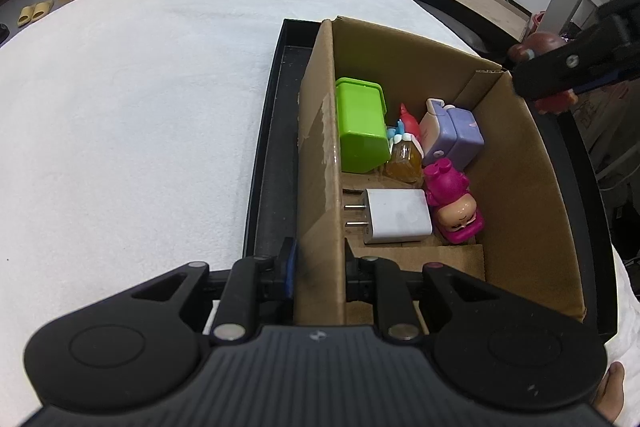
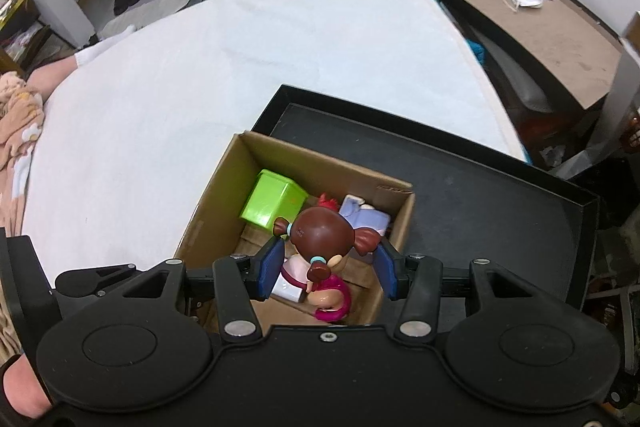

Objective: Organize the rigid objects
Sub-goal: 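Carry the brown-haired figurine into the box and open the right tool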

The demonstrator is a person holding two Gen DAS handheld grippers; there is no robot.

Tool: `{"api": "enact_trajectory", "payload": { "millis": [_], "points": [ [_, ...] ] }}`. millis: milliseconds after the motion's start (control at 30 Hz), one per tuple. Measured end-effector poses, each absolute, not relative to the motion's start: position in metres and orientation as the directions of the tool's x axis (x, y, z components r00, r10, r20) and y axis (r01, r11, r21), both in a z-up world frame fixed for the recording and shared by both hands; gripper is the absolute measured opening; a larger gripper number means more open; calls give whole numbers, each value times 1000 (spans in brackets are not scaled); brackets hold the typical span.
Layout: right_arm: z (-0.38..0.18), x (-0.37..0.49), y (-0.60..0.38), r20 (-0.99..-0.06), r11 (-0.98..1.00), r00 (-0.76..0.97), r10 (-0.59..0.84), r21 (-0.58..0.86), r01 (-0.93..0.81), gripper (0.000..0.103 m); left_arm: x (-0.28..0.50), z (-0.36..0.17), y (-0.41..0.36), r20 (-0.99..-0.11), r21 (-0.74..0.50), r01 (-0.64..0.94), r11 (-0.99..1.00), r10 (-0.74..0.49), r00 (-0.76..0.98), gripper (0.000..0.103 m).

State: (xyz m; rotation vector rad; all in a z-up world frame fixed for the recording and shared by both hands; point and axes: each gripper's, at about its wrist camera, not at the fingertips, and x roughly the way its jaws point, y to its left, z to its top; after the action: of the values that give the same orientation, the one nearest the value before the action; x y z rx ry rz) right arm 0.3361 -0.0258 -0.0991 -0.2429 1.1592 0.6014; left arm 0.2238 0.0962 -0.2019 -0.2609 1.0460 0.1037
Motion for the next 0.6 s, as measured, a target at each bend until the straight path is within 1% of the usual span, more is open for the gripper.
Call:
{"api": "enact_trajectory", "payload": {
  "millis": [600],
  "points": [
    [-144, 323, 28, -941, 768, 173, 290, 121, -629, 48, 223, -203, 102, -860, -196, -207, 958, -66, 507, 18]
  ]
}}
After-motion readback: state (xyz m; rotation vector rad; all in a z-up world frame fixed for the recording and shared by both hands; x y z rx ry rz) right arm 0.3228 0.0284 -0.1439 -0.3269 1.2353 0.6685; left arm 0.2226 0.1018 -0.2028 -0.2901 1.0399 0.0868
